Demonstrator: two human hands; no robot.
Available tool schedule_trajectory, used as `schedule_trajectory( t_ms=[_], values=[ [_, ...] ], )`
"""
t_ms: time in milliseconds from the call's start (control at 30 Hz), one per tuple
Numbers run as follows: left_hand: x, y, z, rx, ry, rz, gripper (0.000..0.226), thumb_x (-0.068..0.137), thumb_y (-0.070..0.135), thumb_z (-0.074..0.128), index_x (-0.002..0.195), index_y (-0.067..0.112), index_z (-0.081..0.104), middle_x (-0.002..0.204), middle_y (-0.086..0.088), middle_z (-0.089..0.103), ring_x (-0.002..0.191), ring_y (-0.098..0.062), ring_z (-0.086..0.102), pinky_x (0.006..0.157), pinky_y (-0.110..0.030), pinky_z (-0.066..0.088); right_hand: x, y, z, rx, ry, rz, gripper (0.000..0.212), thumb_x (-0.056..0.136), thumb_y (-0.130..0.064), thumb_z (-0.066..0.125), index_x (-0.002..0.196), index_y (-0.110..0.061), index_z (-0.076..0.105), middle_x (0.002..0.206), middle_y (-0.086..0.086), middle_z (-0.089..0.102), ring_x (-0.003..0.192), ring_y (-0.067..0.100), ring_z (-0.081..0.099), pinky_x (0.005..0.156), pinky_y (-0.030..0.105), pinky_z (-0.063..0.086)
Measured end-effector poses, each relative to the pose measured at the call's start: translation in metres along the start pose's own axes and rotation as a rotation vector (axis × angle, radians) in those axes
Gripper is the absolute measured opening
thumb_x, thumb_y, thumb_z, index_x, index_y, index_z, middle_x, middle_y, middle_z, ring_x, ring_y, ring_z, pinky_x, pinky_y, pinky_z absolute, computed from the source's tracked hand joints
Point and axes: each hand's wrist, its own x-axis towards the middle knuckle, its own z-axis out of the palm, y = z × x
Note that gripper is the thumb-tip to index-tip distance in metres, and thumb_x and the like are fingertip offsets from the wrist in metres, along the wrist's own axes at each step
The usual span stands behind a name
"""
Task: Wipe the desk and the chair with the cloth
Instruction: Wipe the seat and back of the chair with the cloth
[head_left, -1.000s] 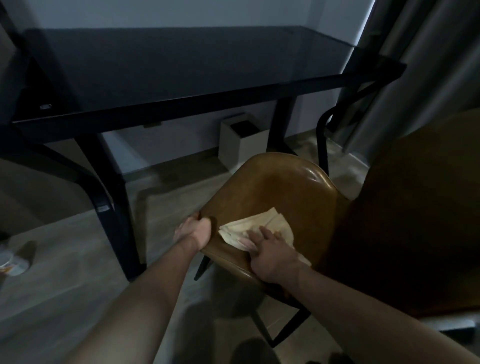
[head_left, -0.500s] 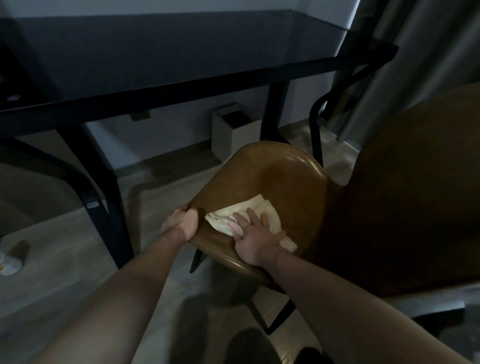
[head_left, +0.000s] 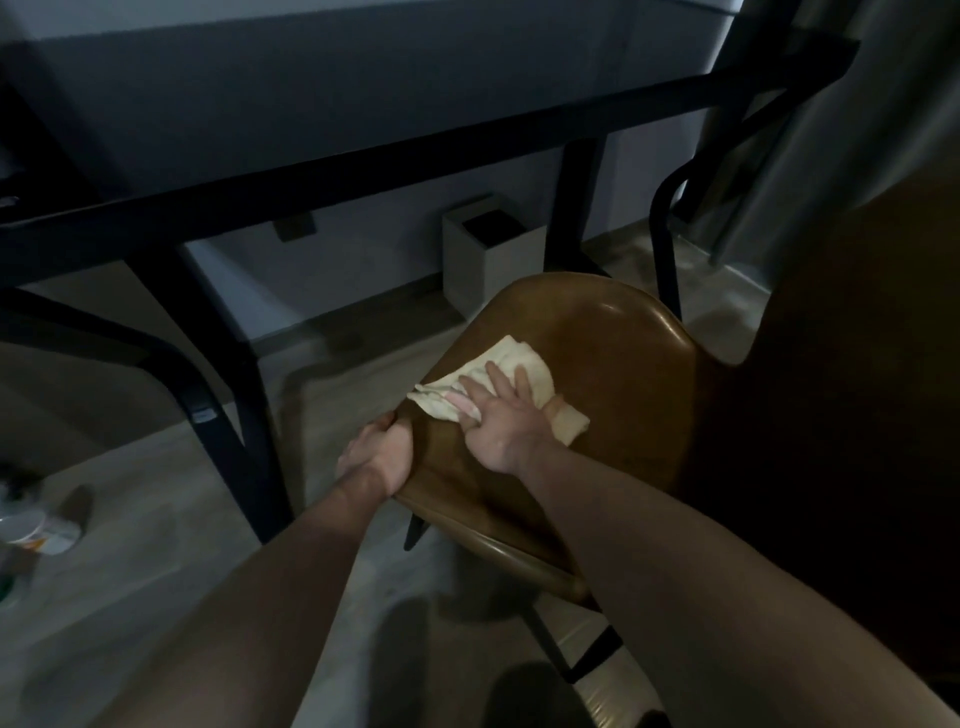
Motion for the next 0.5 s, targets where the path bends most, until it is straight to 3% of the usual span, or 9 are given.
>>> schedule_trajectory(
  t_ms=[333, 400, 500],
  values=[
    [-0.016, 0.003, -0.005, -0.001, -0.020, -0.040, 0.059, 0.098, 0.052, 0.037, 0.152, 0.033, 0.053, 0.158, -0.012, 0.049, 0.140, -0.038, 0.047, 0.116, -0.043, 0.038, -0.062, -0.003, -0.006, -0.082, -0.032, 0.052, 0.065, 0.107, -0.045, 0.044, 0.166, -0.044, 0.015, 0.177, -0.007, 0.003, 0.162, 0.030, -0.002, 0.123, 0.069, 0.013],
    [-0.025, 0.005, -0.005, -0.020, 0.065, -0.071, 0.057, 0.097, 0.049, 0.037, 0.144, 0.026, 0.061, 0.147, -0.015, 0.058, 0.133, -0.038, 0.052, 0.112, -0.045, 0.042, -0.079, -0.001, -0.005, -0.055, -0.028, 0.058, 0.062, 0.107, -0.044, 0.044, 0.165, -0.044, 0.019, 0.176, -0.007, 0.008, 0.162, 0.029, 0.003, 0.122, 0.068, 0.016],
    [-0.048, 0.007, -0.006, 0.094, 0.334, -0.042, 0.050, 0.099, 0.042, 0.039, 0.130, 0.017, 0.070, 0.134, -0.014, 0.064, 0.127, -0.036, 0.052, 0.107, -0.047, 0.044, -0.101, -0.001, -0.008, 0.005, -0.027, 0.061, 0.057, 0.108, -0.042, 0.045, 0.162, -0.042, 0.028, 0.173, -0.006, 0.021, 0.159, 0.026, 0.015, 0.122, 0.066, 0.023]
  ],
)
